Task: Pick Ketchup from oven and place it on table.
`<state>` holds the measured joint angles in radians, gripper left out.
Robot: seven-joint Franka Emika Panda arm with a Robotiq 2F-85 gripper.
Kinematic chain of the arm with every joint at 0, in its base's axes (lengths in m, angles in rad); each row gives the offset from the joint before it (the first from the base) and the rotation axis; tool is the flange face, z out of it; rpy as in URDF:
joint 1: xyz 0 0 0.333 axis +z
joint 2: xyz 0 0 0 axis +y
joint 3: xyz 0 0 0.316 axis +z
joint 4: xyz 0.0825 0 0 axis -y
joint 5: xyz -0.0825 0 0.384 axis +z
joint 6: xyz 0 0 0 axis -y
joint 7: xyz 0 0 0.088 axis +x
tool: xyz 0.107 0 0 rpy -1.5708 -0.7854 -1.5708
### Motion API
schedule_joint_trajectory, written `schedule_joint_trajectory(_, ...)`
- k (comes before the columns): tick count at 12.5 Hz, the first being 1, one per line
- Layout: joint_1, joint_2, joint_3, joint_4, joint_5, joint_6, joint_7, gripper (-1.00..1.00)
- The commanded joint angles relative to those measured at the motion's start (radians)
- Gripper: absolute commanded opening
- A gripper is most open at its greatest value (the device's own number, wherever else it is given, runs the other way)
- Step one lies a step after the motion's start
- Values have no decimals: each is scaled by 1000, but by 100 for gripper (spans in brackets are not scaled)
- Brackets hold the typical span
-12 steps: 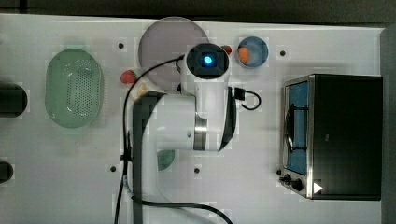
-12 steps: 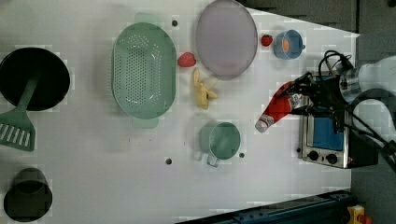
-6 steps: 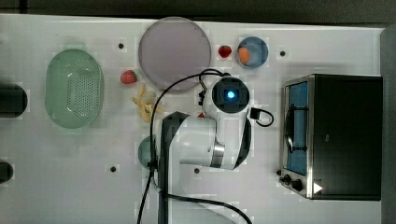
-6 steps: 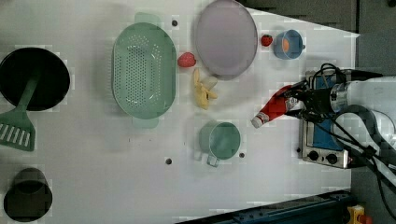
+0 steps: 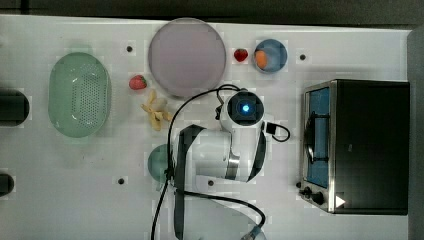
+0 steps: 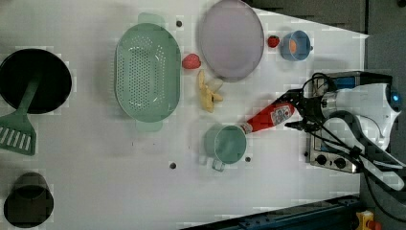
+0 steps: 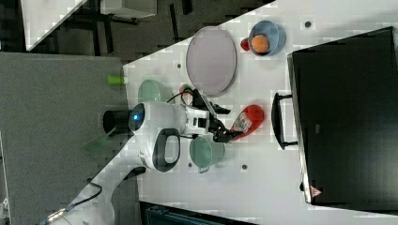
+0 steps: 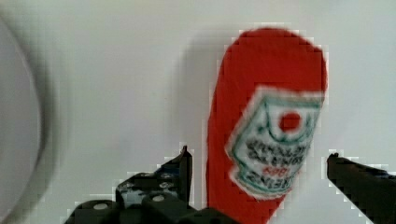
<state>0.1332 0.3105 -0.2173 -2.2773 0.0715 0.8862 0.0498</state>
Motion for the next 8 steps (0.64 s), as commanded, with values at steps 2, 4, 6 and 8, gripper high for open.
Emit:
schedule_joint_trajectory(2,24,-137,13,60,1,-17,28,100)
schedule_joint_trajectory(4,24,-226,13,99,1,-93,28,100)
schedule_joint_trajectory(6,24,-303,12,158,0,-216,28,100)
schedule_joint_trajectory(8,24,-357,12,240,-1,-324,28,100)
